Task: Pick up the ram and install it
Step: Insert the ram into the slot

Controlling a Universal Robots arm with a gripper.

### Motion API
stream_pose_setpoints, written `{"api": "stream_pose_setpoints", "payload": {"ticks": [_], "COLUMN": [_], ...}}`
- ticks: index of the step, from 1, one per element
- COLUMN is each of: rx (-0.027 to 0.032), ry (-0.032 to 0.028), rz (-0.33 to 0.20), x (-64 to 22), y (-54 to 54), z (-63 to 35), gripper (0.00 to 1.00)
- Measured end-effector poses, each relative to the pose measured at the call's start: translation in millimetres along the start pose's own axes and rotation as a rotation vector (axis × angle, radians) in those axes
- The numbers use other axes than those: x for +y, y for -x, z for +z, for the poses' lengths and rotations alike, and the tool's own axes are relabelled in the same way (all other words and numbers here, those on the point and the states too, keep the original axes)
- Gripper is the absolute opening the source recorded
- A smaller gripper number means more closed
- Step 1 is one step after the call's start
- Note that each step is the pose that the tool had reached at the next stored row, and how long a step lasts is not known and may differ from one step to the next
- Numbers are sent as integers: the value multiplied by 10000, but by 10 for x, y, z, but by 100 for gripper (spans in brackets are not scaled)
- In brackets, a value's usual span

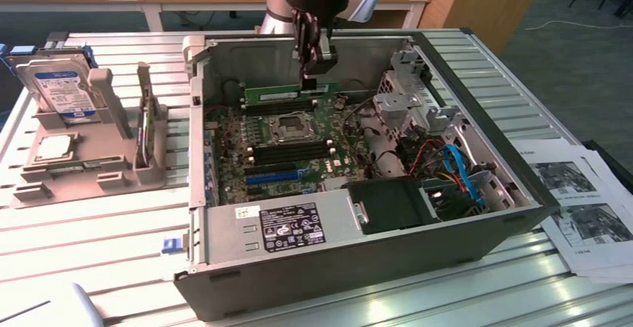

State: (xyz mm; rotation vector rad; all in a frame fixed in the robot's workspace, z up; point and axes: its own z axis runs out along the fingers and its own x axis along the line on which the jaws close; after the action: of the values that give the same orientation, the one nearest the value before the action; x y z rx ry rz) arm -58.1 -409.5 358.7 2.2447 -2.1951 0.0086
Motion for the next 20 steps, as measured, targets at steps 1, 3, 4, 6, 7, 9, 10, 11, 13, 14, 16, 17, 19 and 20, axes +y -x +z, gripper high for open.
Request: {"api": "stream_pose_setpoints", "payload": {"ticks": [1,3,4,6,7,9,10,11,13,14,16,17,19,20], "rx": [1,-1,-1,-1,-1,-1,-1,-1,-1,-1,-1,-1,-1,-1], "ry": [0,0,0,0,0,0,0,0,0,0,0,0,0,0], "rz": [6,18,24,30,34,41,48,58,76,81,93,101,115,119], "x": [0,0,0,0,0,0,0,0,0,0,-1,-1,-1,-1], "y": [0,0,0,0,0,1,0,0,-1,-1,-2,-3,-3,-3], "z": [18,53,68,98,112,137,148,158,177,186,203,212,233,244], "gripper": [11,11,11,11,11,11,11,11,11,11,11,11,11,11]}}
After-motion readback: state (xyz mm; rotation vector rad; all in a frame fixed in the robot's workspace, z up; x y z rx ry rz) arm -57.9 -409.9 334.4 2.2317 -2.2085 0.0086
